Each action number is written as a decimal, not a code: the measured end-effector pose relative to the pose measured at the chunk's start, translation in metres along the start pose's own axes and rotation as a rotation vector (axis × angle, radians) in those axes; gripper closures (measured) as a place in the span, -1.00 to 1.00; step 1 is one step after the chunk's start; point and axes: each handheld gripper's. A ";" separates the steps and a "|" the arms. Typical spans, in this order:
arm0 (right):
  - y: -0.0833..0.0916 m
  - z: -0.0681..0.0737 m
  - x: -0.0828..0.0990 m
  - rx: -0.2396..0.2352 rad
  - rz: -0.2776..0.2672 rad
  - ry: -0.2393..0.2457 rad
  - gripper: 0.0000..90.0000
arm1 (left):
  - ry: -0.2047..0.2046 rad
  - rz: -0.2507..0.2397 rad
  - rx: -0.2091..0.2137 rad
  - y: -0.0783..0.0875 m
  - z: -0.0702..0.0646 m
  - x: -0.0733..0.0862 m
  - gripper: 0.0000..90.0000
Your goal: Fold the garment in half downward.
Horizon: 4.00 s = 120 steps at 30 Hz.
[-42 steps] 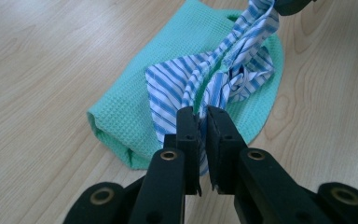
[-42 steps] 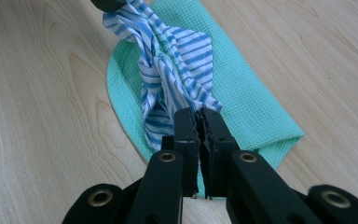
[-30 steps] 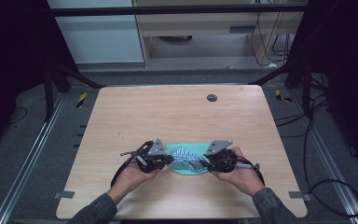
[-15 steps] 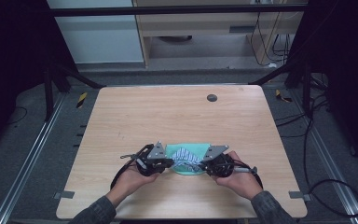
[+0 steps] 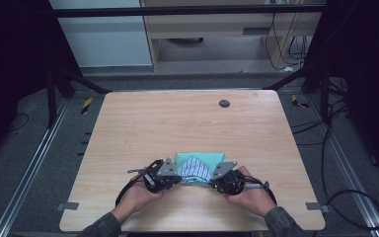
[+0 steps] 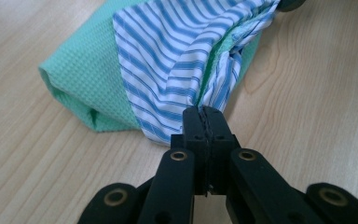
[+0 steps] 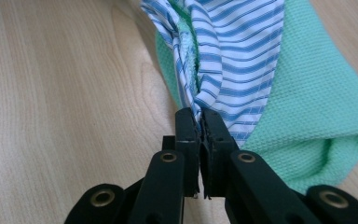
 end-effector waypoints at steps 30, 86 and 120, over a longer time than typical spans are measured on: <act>0.026 0.001 0.026 0.077 -0.023 -0.081 0.07 | 0.117 -0.078 -0.037 0.030 -0.012 0.016 0.31; 0.018 -0.111 0.058 0.443 -0.028 -0.446 -0.85 | 0.451 -0.058 -0.441 0.048 0.120 0.082 -0.86; -0.002 -0.131 0.067 0.582 -0.081 -0.613 -0.93 | 0.488 -0.039 -0.508 0.037 0.133 0.088 -0.95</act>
Point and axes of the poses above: each handheld gripper's, and its own axes: y roughly backward along the jaws, x roughly out of its underside, z roughly to its left, and after that the axes turned 8 degrees about -z, right-handed
